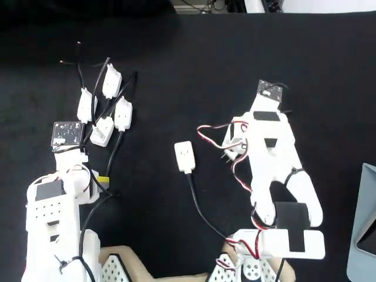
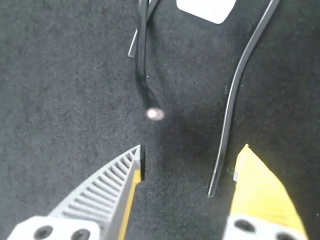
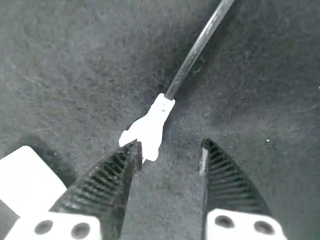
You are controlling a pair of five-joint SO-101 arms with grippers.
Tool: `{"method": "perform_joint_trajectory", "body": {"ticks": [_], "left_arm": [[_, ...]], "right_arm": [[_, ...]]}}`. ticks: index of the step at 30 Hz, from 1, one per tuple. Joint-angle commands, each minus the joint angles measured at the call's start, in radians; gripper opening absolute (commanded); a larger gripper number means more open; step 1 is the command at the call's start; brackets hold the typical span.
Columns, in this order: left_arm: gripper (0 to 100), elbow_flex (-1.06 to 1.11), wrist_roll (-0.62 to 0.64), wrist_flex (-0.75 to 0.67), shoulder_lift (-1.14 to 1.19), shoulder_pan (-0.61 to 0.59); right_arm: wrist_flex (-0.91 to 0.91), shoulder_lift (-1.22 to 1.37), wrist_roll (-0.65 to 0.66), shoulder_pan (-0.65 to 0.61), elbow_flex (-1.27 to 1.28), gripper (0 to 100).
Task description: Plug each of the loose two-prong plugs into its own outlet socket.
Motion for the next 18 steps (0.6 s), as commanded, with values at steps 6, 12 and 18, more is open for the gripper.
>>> {"method": "perform_joint_trajectory", "body": {"ticks": [6,12,18], "left_arm": [[29,-0.007,-0.002,-0.014,-0.015,-0.004],[29,-0.007,-0.002,-0.014,-0.015,-0.005],[29,-0.007,-0.002,-0.014,-0.015,-0.005]], "right_arm": [[-0.057,0.041,-0.012,-0.011,-0.01,19.3],[-0.057,0.166,-0.04,-0.017,-0.127,17.5],[-0.057,0.2,-0.04,-0.077,-0.173,7.5]]}}
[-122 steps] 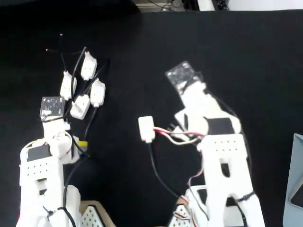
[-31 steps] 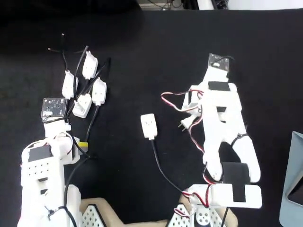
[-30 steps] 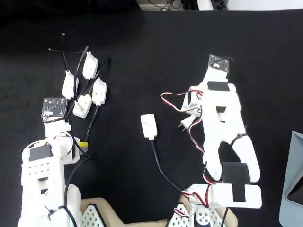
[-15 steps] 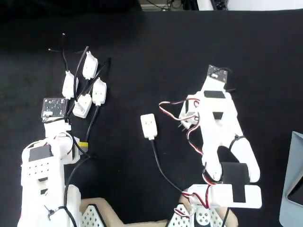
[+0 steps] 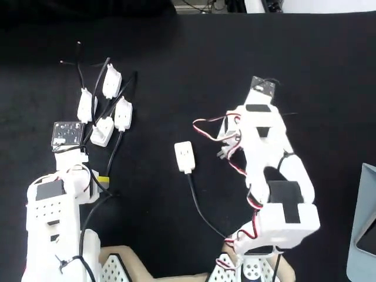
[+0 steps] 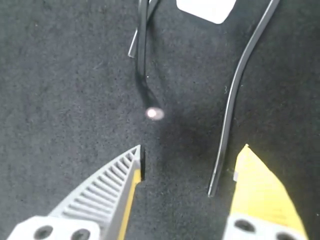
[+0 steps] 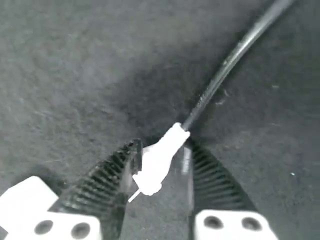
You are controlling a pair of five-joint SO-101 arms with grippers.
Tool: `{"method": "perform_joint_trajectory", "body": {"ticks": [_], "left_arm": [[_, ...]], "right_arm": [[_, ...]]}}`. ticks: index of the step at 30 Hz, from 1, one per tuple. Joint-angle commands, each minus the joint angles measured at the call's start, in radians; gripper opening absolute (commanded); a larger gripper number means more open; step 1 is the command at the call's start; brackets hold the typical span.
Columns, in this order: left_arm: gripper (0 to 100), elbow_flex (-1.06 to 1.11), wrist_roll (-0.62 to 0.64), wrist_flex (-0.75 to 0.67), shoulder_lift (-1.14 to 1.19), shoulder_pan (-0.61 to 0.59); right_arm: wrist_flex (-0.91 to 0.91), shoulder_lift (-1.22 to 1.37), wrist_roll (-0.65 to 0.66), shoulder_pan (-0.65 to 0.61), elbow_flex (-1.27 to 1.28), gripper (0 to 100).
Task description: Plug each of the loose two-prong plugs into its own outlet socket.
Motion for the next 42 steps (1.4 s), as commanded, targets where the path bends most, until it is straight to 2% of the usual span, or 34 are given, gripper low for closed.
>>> {"method": "perform_joint_trajectory", "body": {"ticks": [1,9,11,21,25,29,34,38,42], "left_arm": [[29,-0.007,-0.002,-0.014,-0.015,-0.005],[29,-0.007,-0.002,-0.014,-0.015,-0.005],[29,-0.007,-0.002,-0.014,-0.015,-0.005],[29,-0.007,-0.002,-0.014,-0.015,-0.001],[29,-0.024,0.0,-0.012,-0.017,0.002],[29,-0.085,0.006,0.035,-0.017,0.031],[29,-0.225,0.009,0.187,-0.012,0.154],[29,-0.348,0.092,0.273,-0.005,0.252],[32,-0.417,0.161,0.301,-0.005,0.363]], "right_arm": [[-0.002,0.008,-0.018,-0.055,-0.047,7.5],[-0.002,0.004,-0.055,-0.068,-0.044,6.5],[0.014,0.002,-0.049,-0.066,-0.053,1.5],[0.368,0.001,0.124,-0.071,-0.28,1.1],[0.427,-0.059,0.14,-0.069,-0.315,1.1],[0.41,-0.2,0.14,-0.071,-0.275,1.1],[0.281,-0.409,0.138,-0.071,-0.101,1.1],[0.15,-0.515,0.13,-0.064,0.062,1.1],[0.017,-0.539,0.1,-0.061,0.191,1.1]]}}
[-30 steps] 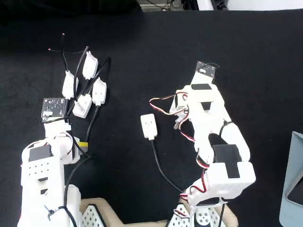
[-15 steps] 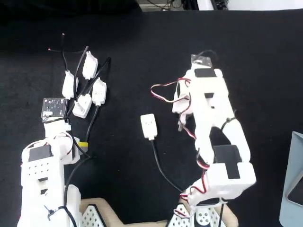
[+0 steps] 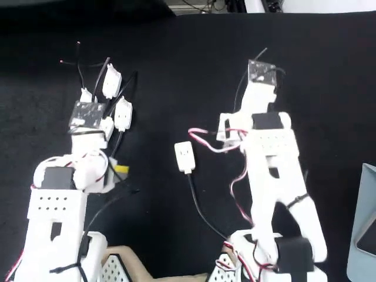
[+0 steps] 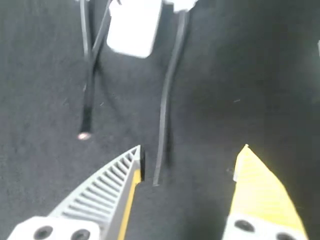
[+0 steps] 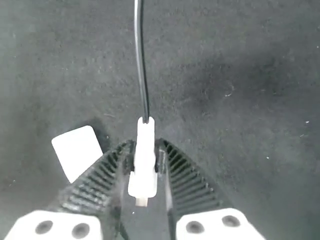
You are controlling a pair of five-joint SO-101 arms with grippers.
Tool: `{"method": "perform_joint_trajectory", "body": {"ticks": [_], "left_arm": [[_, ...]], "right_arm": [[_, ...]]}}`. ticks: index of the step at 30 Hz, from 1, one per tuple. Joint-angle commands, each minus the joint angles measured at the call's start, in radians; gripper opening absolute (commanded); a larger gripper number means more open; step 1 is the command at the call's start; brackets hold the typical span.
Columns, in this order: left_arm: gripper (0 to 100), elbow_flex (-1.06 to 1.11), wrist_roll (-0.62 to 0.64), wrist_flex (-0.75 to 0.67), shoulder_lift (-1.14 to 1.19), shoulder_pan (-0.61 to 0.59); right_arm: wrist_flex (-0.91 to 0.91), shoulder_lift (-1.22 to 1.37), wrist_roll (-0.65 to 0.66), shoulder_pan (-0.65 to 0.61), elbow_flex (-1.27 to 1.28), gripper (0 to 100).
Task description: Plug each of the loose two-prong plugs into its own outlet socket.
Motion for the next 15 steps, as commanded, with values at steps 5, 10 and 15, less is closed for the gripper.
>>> {"method": "perform_joint_trajectory", "body": {"ticks": [5,10,15], "left_arm": [[38,-0.136,0.198,0.008,0.012,0.2],[38,-0.189,0.29,-0.054,0.175,0.292],[37,-0.328,0.394,-0.091,0.465,0.39]], "right_arm": [[-0.229,-0.056,-0.064,0.129,0.14,1.2],[-0.238,-0.058,-0.068,0.199,0.136,1.2],[-0.241,-0.056,-0.132,0.213,0.136,1.2]]}}
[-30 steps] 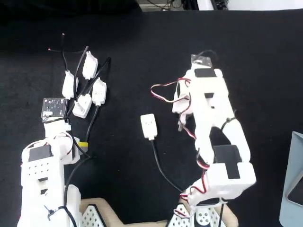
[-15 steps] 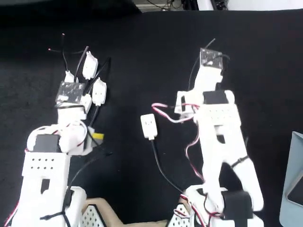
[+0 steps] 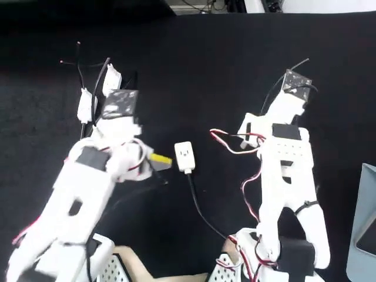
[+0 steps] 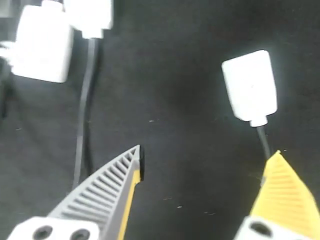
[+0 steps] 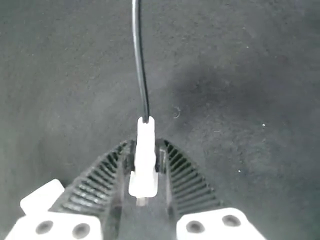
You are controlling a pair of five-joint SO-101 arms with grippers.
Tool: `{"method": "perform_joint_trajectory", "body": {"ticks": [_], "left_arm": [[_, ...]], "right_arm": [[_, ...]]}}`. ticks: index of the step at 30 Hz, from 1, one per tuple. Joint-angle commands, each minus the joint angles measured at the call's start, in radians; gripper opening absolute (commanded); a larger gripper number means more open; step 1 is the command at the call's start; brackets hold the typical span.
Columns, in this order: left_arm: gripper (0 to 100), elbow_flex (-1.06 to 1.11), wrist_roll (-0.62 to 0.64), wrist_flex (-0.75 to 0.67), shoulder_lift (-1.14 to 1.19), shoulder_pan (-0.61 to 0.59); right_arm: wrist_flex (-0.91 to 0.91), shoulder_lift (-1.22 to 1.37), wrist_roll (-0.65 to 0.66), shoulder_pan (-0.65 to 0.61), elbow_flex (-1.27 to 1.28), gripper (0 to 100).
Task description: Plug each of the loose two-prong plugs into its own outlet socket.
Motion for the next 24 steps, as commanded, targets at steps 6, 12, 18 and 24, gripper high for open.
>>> {"method": "perform_joint_trajectory", "body": {"ticks": [6,12,18,24], "left_arm": [[37,-0.378,0.153,-0.028,0.54,0.13],[37,-0.572,0.155,-0.028,0.813,0.177],[37,-0.697,0.155,-0.028,0.994,0.188],[18,-0.779,0.141,-0.02,1.076,0.162]], "right_arm": [[-0.046,-0.038,-0.054,0.025,0.001,1.2],[-0.048,-0.038,-0.054,0.025,0.001,1.2],[-0.046,-0.038,-0.054,0.025,0.002,1.2],[-0.051,-0.038,-0.054,0.025,0.015,1.2]]}}
